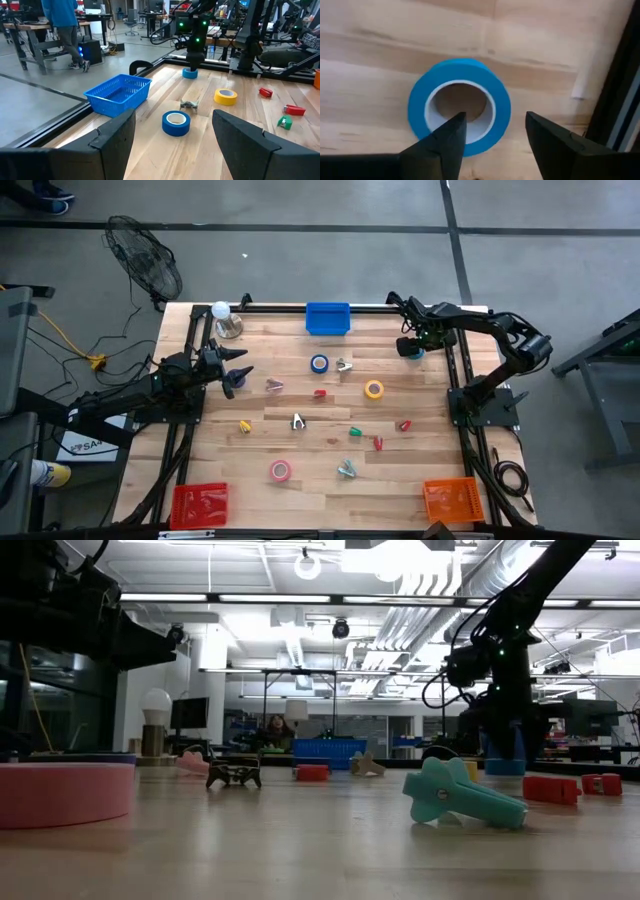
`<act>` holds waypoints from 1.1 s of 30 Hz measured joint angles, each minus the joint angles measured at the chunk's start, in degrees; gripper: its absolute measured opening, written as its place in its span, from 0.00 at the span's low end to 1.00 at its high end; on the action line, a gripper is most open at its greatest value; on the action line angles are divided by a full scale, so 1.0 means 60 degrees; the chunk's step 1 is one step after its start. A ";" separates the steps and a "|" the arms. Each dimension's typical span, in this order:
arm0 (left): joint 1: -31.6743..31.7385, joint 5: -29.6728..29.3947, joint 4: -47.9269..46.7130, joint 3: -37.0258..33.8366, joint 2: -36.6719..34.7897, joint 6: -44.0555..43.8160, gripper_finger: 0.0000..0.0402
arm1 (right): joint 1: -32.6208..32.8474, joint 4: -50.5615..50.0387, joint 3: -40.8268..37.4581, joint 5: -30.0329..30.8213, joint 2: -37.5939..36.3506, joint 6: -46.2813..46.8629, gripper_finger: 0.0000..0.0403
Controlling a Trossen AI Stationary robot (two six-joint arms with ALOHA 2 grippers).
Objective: Pick and place Stapler, Stapler remover, tape
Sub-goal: Put the right blue tape into the blue bin
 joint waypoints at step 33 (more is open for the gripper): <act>0.0001 -0.0006 0.0005 -0.0007 0.0002 -0.0045 0.65 | 0.1339 0.0628 0.0544 -0.0528 -0.0446 -0.0646 0.06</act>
